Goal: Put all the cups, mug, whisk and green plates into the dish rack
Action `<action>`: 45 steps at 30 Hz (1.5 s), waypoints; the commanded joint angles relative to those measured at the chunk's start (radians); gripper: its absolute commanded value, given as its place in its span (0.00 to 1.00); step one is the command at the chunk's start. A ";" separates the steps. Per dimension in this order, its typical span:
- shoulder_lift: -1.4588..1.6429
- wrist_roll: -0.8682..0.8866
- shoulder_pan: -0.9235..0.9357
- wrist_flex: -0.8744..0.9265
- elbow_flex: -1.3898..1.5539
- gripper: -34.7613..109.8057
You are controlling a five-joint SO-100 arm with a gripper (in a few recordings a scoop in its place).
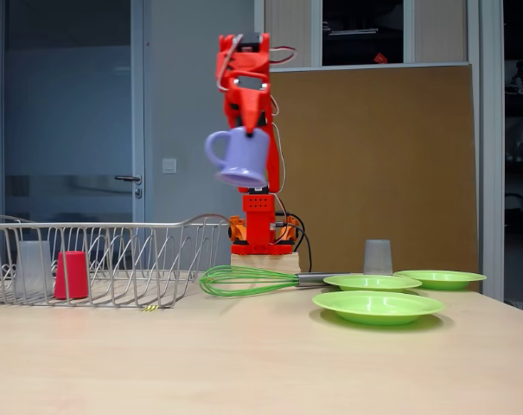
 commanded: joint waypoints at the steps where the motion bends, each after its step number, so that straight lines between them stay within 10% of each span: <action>1: 0.071 -0.063 0.124 0.009 0.023 0.35; 15: -0.196 -0.232 0.453 -0.114 0.018 0.36; 45: -0.514 -0.267 0.555 -0.268 0.026 0.46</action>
